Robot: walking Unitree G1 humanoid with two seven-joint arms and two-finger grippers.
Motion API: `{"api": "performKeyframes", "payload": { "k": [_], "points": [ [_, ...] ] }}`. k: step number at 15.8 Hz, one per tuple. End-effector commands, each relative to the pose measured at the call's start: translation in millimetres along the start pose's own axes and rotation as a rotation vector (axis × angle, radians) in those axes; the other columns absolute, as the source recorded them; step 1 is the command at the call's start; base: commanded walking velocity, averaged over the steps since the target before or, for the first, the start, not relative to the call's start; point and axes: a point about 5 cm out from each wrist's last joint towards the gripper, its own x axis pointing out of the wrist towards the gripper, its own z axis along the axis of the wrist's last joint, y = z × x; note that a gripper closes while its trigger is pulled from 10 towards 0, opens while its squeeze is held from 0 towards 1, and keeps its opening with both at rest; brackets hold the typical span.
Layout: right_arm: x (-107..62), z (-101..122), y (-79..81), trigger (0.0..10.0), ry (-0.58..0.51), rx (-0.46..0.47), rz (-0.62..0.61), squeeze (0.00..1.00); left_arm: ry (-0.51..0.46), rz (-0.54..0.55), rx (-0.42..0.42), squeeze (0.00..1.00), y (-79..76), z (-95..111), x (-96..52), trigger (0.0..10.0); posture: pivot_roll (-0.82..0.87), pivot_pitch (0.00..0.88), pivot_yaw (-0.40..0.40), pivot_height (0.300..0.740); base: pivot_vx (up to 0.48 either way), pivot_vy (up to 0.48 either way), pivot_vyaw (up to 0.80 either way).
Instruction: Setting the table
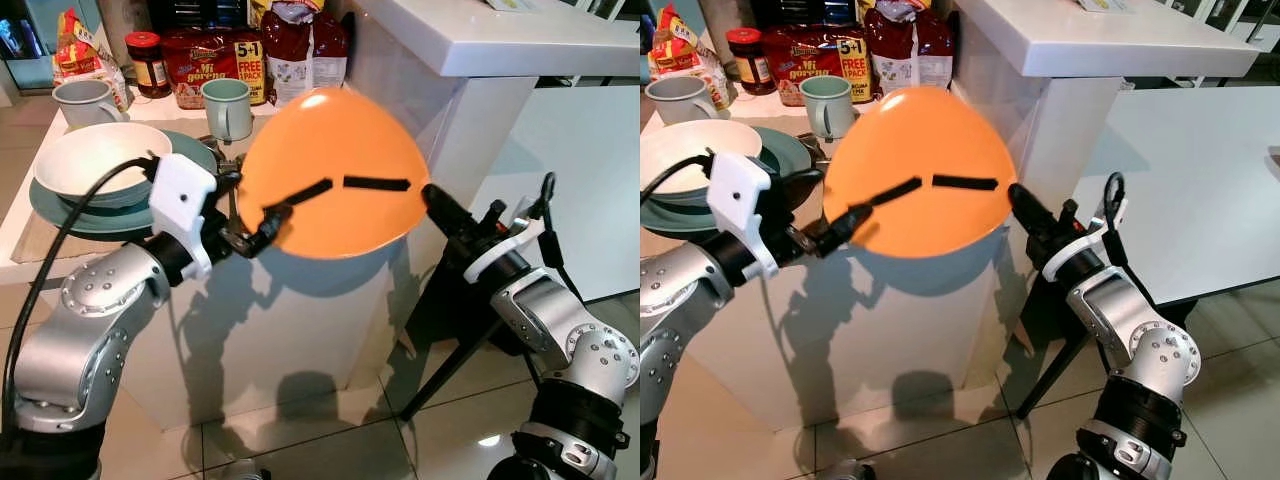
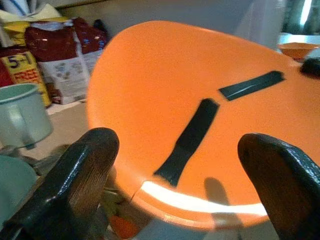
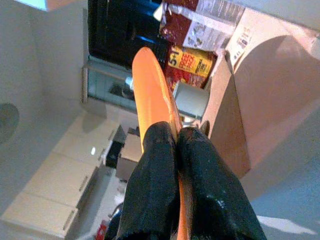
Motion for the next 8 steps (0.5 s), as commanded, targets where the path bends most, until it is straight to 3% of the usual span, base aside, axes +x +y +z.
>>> {"api": "performKeyframes", "payload": {
  "k": [1, 8],
  "points": [
    [-0.9, 5, 4.3, 0.0, -0.049, 0.008, 0.026, 0.0, -0.021, 0.018, 0.011, 0.0, 2.6, 5, 2.7, 10.0, 0.07, 0.001, -0.051, 0.74, 0.0, 0.0, 0.0],
    [12.0, 8, -1.7, 0.0, -0.088, 0.021, -0.039, 0.0, -0.039, 0.045, 0.006, 0.0, 4.7, 9, 3.3, 10.0, 0.07, 0.003, -0.057, 0.74, 0.0, 0.0, 0.0]
  ]
}}
